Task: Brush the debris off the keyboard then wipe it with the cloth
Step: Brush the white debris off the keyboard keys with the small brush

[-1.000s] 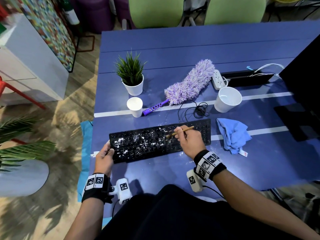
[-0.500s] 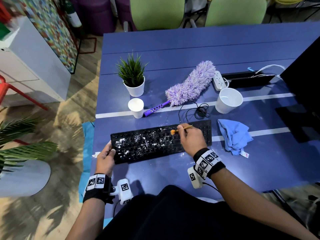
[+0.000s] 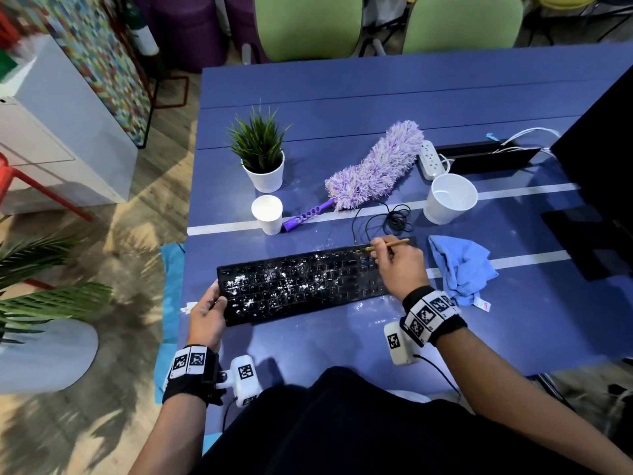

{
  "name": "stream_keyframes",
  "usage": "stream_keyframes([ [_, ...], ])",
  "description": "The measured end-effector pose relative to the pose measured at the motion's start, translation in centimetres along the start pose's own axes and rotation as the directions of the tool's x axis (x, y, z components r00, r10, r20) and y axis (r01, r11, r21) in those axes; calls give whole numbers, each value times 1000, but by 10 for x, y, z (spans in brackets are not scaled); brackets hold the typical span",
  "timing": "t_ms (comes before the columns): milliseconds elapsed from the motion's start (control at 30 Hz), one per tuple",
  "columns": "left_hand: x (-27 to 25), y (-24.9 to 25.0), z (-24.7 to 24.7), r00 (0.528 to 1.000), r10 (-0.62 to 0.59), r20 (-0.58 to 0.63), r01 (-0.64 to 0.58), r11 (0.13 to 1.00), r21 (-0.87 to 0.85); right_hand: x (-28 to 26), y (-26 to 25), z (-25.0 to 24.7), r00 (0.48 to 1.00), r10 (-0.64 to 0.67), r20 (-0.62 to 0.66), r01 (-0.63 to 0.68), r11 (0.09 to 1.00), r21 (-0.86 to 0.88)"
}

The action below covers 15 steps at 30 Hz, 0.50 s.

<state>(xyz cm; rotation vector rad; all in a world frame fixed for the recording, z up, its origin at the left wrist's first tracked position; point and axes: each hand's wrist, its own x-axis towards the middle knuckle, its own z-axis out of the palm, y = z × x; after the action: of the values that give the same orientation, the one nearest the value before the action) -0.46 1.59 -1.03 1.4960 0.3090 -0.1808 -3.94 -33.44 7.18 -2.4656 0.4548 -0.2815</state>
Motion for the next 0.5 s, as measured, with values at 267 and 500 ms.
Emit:
stream_keyframes([
  [267,7,-2,-1,999,-31,-6,31,999,21,2,10,-3,998,1,65,-12,984,178],
  [500,12,-1,-1,999,-30,-10,31,999,44,2,9,-4,997,-36,-65,41,996,78],
])
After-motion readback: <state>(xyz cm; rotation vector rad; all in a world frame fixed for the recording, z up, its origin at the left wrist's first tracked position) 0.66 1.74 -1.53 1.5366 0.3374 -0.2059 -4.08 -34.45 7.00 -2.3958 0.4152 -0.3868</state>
